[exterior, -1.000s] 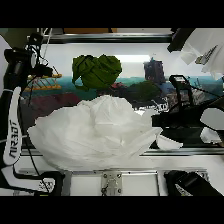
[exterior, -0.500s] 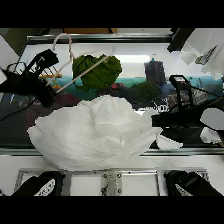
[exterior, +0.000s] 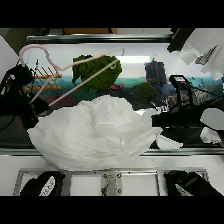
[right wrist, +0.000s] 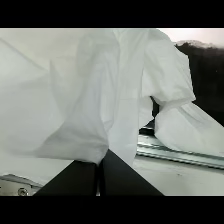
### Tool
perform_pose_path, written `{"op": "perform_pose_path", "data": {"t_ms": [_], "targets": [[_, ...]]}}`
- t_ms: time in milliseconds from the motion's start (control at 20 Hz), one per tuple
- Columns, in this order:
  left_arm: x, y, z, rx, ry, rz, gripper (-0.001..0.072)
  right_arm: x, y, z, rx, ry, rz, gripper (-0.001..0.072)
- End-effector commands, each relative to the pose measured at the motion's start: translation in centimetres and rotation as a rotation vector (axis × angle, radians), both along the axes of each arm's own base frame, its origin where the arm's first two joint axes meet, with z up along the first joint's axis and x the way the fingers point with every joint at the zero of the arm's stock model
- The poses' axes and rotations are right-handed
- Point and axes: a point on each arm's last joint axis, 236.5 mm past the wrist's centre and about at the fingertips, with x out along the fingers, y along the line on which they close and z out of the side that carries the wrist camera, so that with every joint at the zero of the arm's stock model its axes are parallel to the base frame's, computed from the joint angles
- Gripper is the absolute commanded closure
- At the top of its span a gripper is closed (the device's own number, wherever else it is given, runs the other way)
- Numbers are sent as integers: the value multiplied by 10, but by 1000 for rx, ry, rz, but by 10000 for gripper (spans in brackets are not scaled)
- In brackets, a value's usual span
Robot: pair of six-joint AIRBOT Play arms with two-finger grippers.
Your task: Fold the clothes and pants, and hang the long-sleeved shirts on hangers.
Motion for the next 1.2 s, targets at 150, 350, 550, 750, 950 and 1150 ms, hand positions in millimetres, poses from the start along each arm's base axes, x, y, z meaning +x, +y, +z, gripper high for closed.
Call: {"op": "perform_pose_path", "data": {"t_ms": [150, 350, 550, 750, 950, 1150], "targets": [[-28, -31, 6, -107, 117, -226, 695, 0, 0, 0, 0, 1, 1, 691], [-28, -39, -8, -72, 172, -272, 694, 0, 0, -1, -1, 2, 1, 692], [-32, -57, -17, -71, 213, -353, 694, 0, 1, -2, -2, 5, 1, 691], [-36, -53, -40, 0, 289, -347, 695, 0, 1, -2, -2, 6, 1, 692], [-73, -52, -73, 1, 371, -391, 695, 0, 1, -2, -3, 6, 1, 691], [-99, -52, -86, -5, 393, -393, 695, 0, 1, -2, -3, 6, 1, 691]]}}
